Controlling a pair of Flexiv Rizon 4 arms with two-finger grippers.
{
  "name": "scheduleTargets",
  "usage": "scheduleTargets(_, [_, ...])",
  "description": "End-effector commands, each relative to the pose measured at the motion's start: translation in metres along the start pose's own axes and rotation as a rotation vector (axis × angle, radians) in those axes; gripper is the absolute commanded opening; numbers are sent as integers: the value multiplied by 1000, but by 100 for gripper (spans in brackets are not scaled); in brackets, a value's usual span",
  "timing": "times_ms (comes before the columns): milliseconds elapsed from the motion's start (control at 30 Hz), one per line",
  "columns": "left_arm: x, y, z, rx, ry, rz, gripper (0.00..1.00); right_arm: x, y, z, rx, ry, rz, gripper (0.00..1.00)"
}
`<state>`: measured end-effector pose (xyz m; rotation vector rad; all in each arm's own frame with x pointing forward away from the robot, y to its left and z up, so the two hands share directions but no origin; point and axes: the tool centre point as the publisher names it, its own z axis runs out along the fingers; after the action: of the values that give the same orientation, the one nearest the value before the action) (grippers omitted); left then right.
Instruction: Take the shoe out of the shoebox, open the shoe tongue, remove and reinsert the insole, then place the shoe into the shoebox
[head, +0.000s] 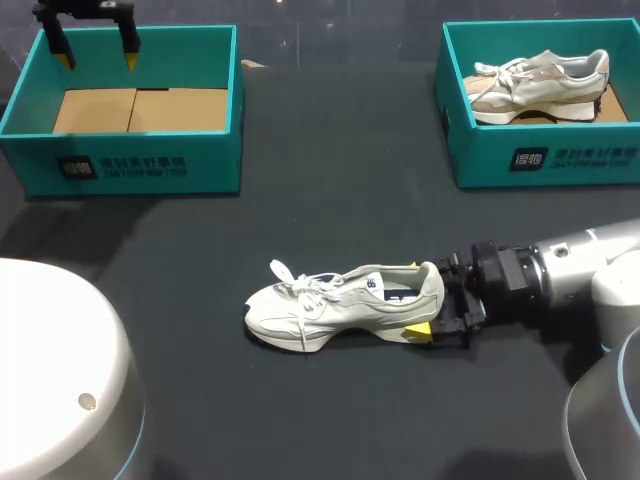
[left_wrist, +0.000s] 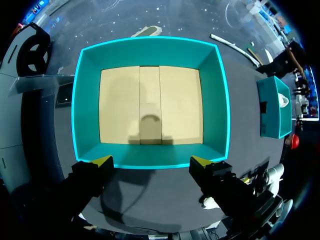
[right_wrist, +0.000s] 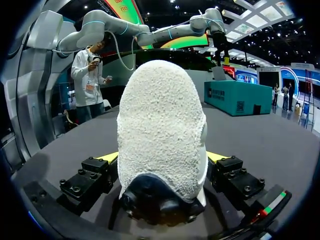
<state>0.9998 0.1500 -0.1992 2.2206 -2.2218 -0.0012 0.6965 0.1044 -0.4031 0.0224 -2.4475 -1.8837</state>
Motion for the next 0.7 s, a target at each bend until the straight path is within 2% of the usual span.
scheduleTargets(33, [0, 0, 0, 0, 0, 0, 100, 1, 1, 4, 3, -5, -2, 100])
scheduleTargets(200, [0, 0, 0, 0, 0, 0, 100, 1, 2, 7, 19, -13, -1, 100])
scheduleTargets(233, [0, 0, 0, 0, 0, 0, 100, 1, 1, 7, 22, -15, 0, 95])
scheduleTargets(267, [0, 0, 0, 0, 0, 0, 100, 1, 1, 7, 26, -17, 1, 84])
scheduleTargets(333, [0, 0, 0, 0, 0, 0, 100, 0, 0, 7, 31, -24, 1, 47])
scheduleTargets(367, [0, 0, 0, 0, 0, 0, 100, 0, 0, 7, 33, -28, 0, 42])
scheduleTargets(467, [0, 0, 0, 0, 0, 0, 100, 0, -1, 6, 35, -40, -2, 2])
scheduleTargets(700, [0, 0, 0, 0, 0, 0, 100, 1, 0, 7, 49, -47, -8, 0])
